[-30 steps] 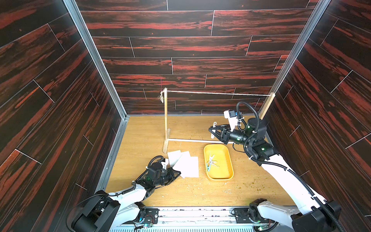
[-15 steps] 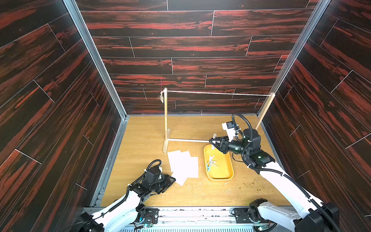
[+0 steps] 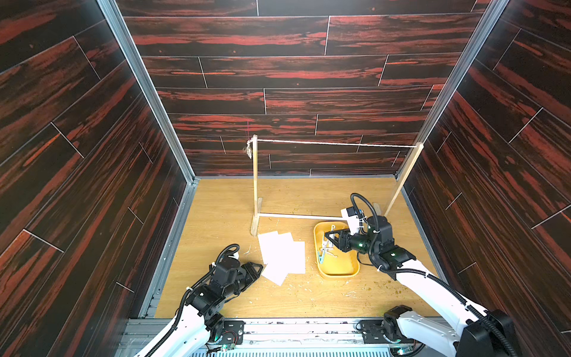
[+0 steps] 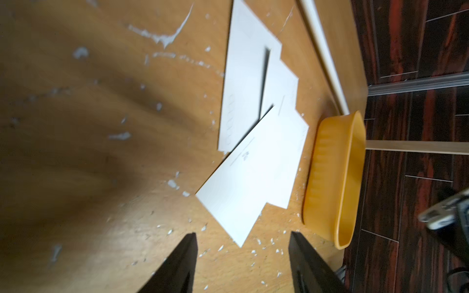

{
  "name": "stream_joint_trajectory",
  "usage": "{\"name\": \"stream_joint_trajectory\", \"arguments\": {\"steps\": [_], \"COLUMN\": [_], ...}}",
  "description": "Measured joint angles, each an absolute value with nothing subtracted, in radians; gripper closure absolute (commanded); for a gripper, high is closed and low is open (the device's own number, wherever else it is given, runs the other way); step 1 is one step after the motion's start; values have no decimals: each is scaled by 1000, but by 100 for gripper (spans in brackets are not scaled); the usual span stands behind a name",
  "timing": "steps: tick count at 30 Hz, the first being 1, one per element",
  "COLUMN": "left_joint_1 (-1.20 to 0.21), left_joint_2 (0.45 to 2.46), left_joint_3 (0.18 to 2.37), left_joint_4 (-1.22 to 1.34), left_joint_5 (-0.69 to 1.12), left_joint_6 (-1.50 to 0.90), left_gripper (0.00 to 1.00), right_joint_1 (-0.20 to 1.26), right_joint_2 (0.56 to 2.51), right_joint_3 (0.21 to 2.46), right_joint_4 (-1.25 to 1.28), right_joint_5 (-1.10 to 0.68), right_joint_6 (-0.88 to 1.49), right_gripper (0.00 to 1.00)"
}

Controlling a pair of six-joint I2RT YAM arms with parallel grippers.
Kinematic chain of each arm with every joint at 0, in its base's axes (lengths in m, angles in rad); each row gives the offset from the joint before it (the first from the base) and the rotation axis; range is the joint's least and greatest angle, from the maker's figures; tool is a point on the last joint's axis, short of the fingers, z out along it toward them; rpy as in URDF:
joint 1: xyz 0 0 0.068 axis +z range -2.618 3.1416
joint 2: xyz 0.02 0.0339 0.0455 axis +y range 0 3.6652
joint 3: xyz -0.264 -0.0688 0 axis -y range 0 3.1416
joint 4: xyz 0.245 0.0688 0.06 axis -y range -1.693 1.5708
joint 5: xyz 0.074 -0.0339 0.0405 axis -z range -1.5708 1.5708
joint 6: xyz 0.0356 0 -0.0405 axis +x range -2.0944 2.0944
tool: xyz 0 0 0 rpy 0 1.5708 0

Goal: Remove the postcards from the strings
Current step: Place the clamp in the storage box.

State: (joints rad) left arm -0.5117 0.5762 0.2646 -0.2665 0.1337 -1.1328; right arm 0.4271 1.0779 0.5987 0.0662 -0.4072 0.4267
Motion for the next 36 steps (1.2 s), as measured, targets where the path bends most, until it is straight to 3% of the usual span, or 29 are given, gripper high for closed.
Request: {"name": "stream_joint_trajectory", "arguments": {"steps": [12,16,24,31,33,36], "left_joint_1": [-512,-512,-512,-489,-467,-427], "left_joint_2": [901,976,1043,1047,1047,1046], "left_joint_3": [445,476,534,563,588,619], "left_joint_4": [-117,-72,-49,-80,-94,-107], "left_joint_5": [117,123,98,24,8,-17], "left_joint_6": [-1016,-989,-938,-874,-850,-812], "left_gripper": [38,38,37,34,29,24], "right_joint_1": [467,477,502,504,504,504], "right_joint_2": [1213,1251,1253,1102,1066,1032], "right_joint_3": [477,453,452,517,551,599], "right_joint_4": [145,180,173,49,16,-27], "right_joint_5": [-296,-270,-221,-115,-83,-30], "right_joint_6": [452,457,464,445,434,414], "right_gripper": [71,66,37,15,2,1]}}
